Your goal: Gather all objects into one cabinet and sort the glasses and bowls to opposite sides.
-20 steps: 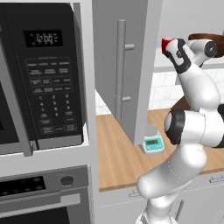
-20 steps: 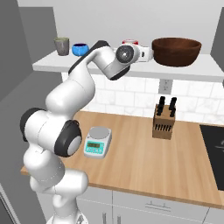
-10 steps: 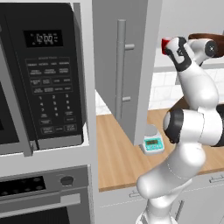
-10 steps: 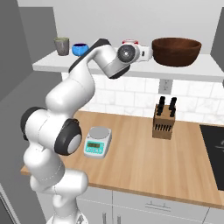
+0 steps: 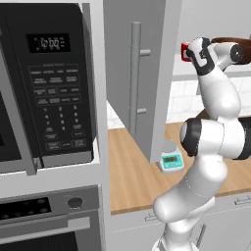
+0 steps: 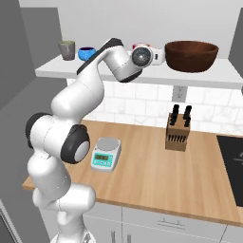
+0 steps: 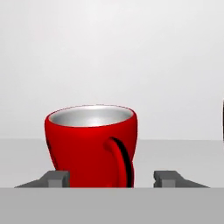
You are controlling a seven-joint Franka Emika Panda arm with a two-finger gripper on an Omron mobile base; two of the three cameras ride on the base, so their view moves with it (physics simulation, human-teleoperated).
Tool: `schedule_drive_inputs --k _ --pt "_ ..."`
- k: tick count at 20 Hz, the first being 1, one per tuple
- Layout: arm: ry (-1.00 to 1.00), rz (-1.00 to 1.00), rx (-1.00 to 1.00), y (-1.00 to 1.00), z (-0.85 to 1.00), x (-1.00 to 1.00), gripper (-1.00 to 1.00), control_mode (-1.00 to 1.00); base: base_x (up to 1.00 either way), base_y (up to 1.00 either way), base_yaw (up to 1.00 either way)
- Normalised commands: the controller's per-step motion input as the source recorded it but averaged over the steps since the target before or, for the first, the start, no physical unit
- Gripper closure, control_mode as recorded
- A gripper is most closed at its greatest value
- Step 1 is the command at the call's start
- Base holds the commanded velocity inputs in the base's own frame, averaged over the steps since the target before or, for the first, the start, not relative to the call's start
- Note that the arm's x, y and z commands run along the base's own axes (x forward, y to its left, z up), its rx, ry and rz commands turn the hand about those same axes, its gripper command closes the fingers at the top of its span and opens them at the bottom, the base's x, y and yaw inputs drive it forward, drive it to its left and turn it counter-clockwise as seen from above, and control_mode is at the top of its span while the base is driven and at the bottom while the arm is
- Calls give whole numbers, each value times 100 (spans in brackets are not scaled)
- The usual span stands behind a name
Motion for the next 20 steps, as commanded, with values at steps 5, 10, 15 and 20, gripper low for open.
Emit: schedule_drive_inputs --k 5,10,15,20 --pt "0 1 1 0 -1 1 100 -100 0 0 0" --pt "0 -15 2 1 1 29 100 -100 0 0 0" --pt "7 -20 0 3 11 74 100 -100 0 0 0" --pt "11 -12 0 0 10 53 100 -100 0 0 0"
